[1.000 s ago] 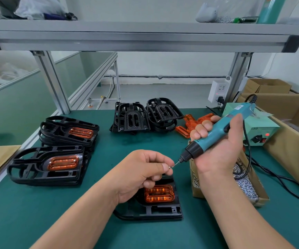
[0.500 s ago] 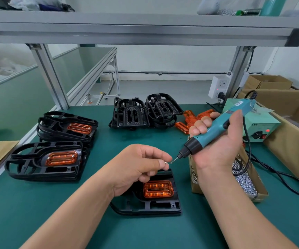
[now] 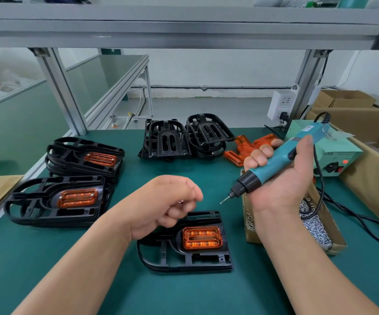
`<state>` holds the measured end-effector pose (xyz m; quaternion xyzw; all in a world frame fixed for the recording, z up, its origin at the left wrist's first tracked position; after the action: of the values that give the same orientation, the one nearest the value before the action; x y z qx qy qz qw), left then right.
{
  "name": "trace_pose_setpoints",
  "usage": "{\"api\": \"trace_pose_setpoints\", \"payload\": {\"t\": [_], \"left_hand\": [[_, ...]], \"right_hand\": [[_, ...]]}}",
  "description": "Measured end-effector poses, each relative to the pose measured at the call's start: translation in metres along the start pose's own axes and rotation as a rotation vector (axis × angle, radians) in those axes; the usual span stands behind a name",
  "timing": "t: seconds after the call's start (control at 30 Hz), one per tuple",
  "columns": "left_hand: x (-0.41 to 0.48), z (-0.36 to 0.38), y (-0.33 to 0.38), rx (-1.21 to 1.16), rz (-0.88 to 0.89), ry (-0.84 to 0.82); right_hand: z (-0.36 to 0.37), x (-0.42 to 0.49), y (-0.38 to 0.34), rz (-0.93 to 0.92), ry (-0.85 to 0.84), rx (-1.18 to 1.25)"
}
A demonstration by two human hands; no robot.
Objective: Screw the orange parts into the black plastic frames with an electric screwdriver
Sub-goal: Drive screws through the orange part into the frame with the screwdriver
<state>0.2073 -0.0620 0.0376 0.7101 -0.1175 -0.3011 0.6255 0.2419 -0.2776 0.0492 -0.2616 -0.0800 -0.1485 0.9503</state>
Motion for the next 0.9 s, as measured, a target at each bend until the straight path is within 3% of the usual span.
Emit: {"api": "trace_pose_setpoints", "payload": {"t": [0.13,0.3,0.47,0.7,0.9], "left_hand": [[-0.004,0.007,0.001,0.738,0.005,0.013],[-0.006,0.024,-0.004,1.185,-0.048,0.056],[-0.006,0.033,-0.004,1.293,0.051,0.041],[-0.009,0.034,0.003,1.259,0.157,0.017],[-0.007,0.023,0.005,1.196,0.085,0.041]], "right_hand": [[-0.001,0.001,-0.002,-0.007,0.013,0.004],[-0.002,0.001,-0.003,-0.006,0.003,0.010],[-0.002,0.002,-0.003,-0.006,-0.005,0.009],[-0.004,0.003,-0.005,-0.005,0.016,0.017],[-0.004,0.004,-0.005,-0.001,0.018,0.021]]}}
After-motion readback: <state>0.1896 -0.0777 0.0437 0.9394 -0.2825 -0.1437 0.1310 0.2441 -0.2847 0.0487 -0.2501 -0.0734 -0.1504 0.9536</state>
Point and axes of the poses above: each hand's wrist, its own x-axis towards the middle knuckle, its own z-axis out of the palm, y = z × x, the point moved 5 cm from there along x, towards the middle knuckle, and after that the axes turned 7 degrees about -y, right-handed, at the moved point
